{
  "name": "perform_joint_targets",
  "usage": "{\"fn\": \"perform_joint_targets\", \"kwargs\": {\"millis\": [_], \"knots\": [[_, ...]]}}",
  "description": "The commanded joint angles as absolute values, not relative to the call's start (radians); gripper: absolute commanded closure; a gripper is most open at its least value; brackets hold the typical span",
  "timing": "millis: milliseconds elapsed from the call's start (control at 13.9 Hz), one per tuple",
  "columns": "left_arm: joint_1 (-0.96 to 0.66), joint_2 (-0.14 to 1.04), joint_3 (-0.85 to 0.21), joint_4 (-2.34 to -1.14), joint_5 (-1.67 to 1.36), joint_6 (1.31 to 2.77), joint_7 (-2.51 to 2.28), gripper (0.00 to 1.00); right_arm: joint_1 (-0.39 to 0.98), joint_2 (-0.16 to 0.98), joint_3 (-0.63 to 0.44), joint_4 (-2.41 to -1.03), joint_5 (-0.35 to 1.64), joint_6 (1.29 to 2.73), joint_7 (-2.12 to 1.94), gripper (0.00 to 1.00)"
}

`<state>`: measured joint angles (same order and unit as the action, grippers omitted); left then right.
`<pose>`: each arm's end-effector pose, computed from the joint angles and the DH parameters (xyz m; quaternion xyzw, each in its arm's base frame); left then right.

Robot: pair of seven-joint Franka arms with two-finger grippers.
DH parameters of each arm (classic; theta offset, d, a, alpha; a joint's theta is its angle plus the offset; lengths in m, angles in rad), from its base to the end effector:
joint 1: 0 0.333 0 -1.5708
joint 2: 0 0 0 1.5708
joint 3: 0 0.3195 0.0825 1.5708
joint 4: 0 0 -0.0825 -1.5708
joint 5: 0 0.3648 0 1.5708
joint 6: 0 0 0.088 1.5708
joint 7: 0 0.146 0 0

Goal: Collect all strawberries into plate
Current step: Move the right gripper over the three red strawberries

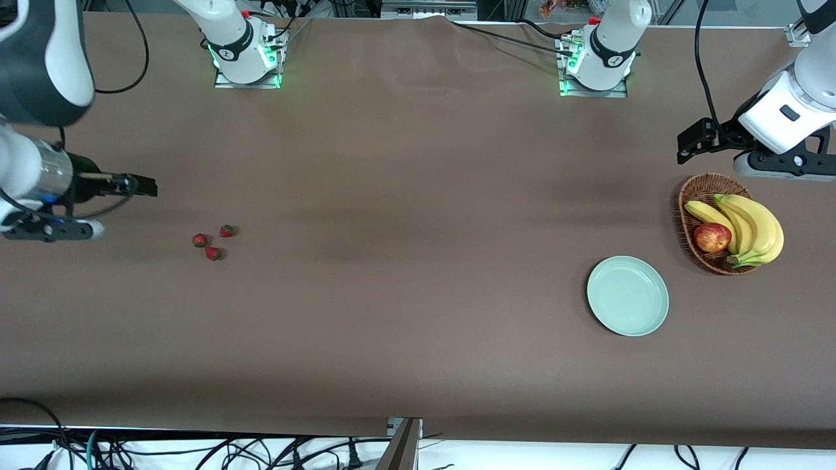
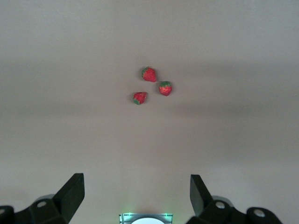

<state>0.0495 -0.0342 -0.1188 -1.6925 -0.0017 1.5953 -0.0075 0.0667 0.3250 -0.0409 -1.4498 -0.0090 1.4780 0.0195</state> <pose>0.5195 -0.0372 0.5541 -0.9990 0.0307 0.0315 0.0024 0.5953 0.0168 0.4511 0.9890 0.0035 -0.1474 0.0144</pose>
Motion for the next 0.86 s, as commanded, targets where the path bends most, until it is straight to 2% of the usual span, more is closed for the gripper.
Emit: {"fn": "perform_joint_targets", "kwargs": {"millis": [0,216,793], "knots": [[0.049,-0.005,-0.121,-1.634,0.008,1.568,0.015,0.0,0.067,0.417,-0.032,-1.442,-0.017,1.529,0.011,0.0],[0.049,-0.002,-0.143,-1.612,0.005,1.54,0.014,0.0,0.077,0.459,-0.032,-1.532,-0.012,1.659,0.018,0.0],[0.048,0.029,-0.143,-1.585,-0.015,1.539,0.017,0.0,0.081,0.443,-0.031,-1.837,-0.011,2.003,0.031,0.0]]}}
